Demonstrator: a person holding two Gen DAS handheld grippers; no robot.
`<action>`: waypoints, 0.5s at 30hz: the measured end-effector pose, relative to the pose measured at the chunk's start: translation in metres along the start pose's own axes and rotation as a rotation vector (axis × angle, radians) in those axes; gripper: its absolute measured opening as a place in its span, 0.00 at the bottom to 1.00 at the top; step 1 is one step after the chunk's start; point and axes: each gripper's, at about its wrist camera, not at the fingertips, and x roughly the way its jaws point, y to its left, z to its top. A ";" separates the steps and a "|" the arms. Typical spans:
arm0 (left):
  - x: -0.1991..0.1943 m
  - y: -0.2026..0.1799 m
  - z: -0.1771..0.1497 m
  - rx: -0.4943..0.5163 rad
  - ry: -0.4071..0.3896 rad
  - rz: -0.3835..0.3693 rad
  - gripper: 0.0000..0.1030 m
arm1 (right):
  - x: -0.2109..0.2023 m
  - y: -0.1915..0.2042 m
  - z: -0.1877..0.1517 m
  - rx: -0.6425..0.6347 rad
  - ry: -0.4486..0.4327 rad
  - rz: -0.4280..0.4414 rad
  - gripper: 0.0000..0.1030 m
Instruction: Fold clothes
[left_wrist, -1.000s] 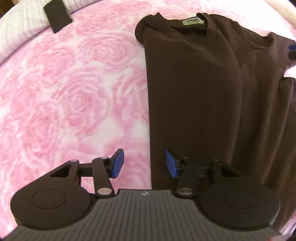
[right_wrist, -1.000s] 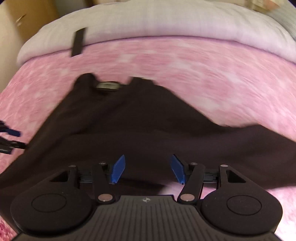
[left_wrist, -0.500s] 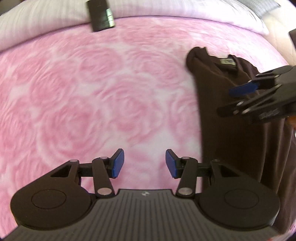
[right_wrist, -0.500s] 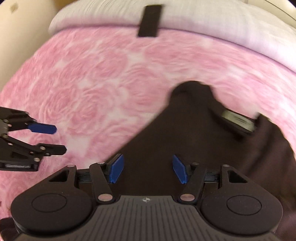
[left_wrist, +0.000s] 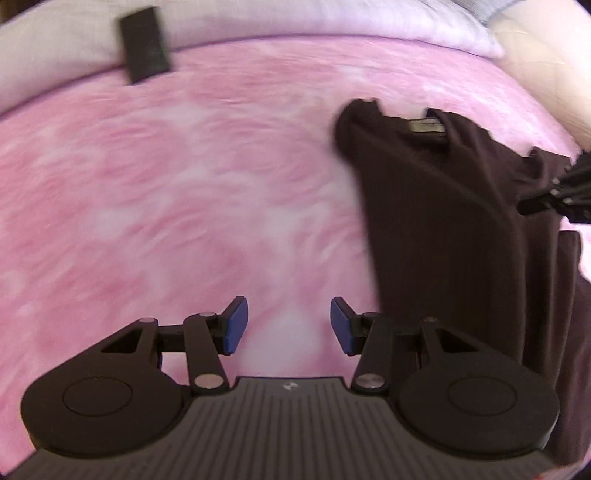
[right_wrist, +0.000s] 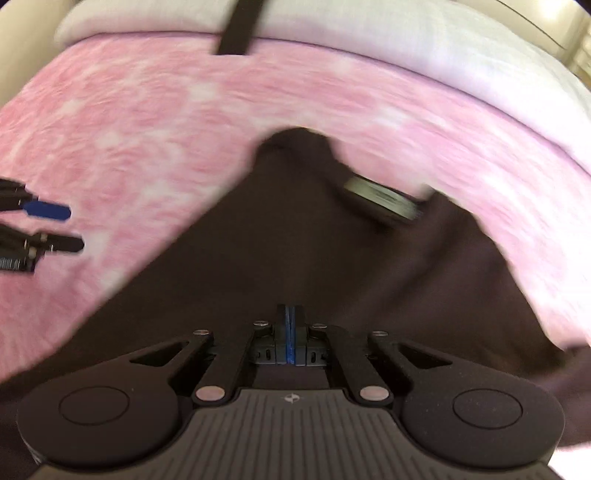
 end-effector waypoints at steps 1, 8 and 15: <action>0.010 -0.006 0.005 -0.004 0.012 -0.032 0.43 | -0.005 -0.014 -0.006 0.025 0.009 -0.017 0.00; 0.032 -0.041 0.025 -0.073 0.023 -0.131 0.22 | -0.017 -0.063 -0.026 0.118 -0.006 0.006 0.06; 0.012 -0.095 0.021 -0.016 -0.043 -0.117 0.05 | -0.010 -0.065 0.009 0.153 -0.089 0.129 0.38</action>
